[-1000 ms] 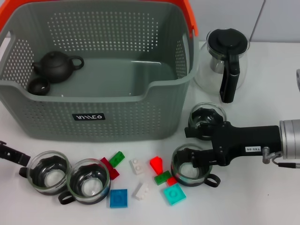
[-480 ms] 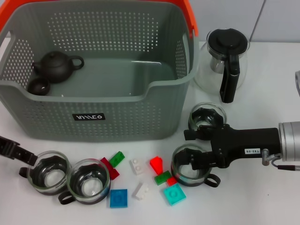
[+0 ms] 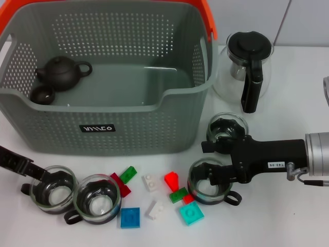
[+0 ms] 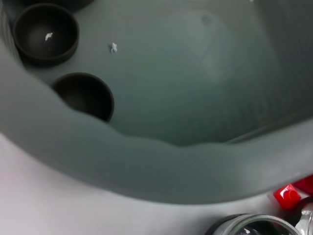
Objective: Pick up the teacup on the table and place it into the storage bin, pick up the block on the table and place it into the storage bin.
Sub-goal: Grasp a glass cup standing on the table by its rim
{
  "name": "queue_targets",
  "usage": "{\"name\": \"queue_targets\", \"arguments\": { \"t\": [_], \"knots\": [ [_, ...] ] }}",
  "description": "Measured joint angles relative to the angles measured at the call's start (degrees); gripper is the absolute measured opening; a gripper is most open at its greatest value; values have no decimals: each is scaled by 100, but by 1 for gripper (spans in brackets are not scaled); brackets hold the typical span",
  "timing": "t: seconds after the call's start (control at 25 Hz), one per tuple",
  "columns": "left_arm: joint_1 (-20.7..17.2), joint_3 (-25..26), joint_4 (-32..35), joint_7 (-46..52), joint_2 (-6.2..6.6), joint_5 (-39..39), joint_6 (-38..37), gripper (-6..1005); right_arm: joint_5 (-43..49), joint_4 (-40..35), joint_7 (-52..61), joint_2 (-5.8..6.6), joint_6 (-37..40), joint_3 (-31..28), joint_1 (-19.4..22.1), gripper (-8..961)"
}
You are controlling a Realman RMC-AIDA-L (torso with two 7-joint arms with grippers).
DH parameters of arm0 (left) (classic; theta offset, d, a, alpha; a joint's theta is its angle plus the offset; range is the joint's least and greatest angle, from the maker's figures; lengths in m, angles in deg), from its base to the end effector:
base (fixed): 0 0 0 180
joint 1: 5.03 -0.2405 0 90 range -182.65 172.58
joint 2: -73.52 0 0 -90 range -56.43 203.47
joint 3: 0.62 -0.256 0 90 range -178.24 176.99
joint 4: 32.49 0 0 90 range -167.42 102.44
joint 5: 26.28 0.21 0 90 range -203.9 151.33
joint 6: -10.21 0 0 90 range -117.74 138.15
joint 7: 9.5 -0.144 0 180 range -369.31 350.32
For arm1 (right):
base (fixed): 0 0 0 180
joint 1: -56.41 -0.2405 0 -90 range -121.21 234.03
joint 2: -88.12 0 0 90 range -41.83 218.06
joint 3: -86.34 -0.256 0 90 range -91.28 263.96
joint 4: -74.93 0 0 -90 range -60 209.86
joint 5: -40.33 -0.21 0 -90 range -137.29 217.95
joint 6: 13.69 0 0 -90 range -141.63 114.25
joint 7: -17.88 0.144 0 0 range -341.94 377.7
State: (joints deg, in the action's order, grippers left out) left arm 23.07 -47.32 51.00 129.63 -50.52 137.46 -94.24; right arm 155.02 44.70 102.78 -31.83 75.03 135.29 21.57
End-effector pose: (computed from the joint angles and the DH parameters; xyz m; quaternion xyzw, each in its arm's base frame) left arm -0.2715 0.3055 0.0778 -0.8136 -0.5204 0.1577 0.2058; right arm 0.2361 0.3199 -0.0483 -0.9442 0.2489 0.2153 0.0100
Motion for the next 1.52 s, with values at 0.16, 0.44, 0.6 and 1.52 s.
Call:
{"name": "queue_targets", "arguments": {
  "t": [0.16, 0.44, 0.6, 1.52],
  "knots": [
    [-20, -16, -3, 2, -15, -1, 66, 593, 0, -1, 0, 12, -8, 0, -3, 911],
    [-25, -125, 11, 15, -27, -8, 34, 592, 0, 0, 0, 12, -9, 0, -7, 911],
    [-25, -129, 13, 22, -26, -9, 39, 589, 0, 0, 36, 7, -2, 0, -6, 911],
    [-11, -129, -239, 159, 14, 0, 276, 573, 0, -3, 79, 20, -23, 0, -50, 912]
  ]
}}
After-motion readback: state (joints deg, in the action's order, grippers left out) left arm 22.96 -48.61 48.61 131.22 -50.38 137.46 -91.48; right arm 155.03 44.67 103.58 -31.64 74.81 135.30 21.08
